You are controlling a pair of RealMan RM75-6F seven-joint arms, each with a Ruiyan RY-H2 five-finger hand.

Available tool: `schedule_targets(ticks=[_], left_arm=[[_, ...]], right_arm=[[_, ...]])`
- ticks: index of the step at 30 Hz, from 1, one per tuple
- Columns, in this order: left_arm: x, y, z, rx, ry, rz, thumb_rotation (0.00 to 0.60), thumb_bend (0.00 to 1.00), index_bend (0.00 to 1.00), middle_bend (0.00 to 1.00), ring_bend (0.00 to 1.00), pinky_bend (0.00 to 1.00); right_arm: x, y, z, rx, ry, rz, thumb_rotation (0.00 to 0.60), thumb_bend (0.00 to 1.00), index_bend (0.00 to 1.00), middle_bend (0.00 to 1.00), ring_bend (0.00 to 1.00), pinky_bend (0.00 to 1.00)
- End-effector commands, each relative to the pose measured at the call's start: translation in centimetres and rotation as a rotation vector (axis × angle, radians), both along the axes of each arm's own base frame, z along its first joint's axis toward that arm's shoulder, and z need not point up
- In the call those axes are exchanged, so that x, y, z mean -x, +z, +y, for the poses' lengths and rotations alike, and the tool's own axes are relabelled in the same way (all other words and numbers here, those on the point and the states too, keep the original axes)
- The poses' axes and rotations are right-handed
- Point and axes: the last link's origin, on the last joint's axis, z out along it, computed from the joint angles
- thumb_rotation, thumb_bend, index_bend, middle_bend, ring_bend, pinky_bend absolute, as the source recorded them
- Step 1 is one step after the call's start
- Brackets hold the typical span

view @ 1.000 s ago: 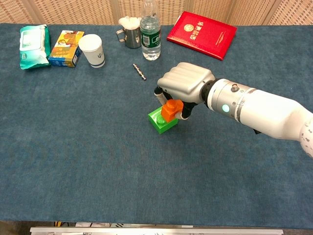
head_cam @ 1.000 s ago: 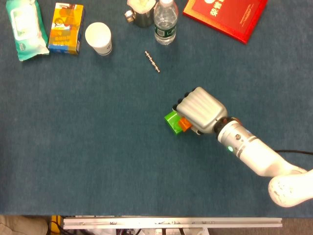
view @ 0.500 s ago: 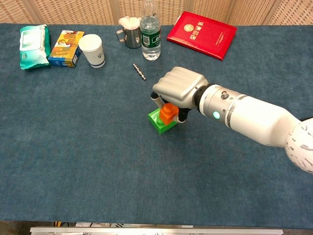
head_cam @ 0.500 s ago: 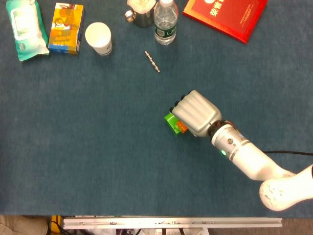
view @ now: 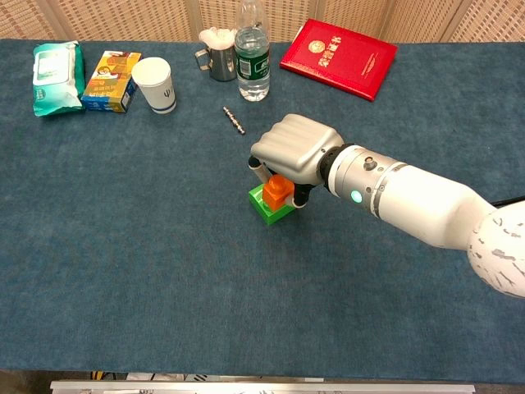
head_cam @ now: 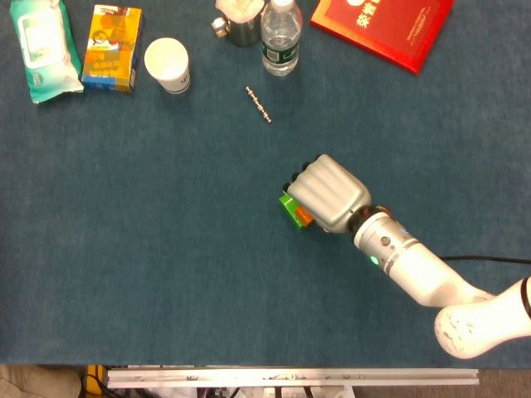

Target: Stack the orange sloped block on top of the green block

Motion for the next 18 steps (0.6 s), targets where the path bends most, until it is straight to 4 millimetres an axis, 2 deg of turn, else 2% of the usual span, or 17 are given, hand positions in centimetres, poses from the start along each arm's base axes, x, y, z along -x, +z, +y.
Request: schedule_targets(ticks=[1, 18], left_arm=[[0.02, 0.03, -0.01, -0.002, 0.000, -0.001, 0.600, 0.21, 0.00, 0.00, 0.01, 0.00], [0.18, 0.07, -0.09, -0.002, 0.001, -0.004, 0.600, 0.21, 0.00, 0.00, 0.01, 0.00]], right_arm=[[-0.08, -0.12, 0.07, -0.003, 0.001, -0.001, 0.600, 0.30, 0.61, 0.52, 0.45, 0.51], [0.13, -0.57, 0.05, -0.001, 0.011, 0.025, 0.600, 0.30, 0.61, 0.52, 0.46, 0.51]])
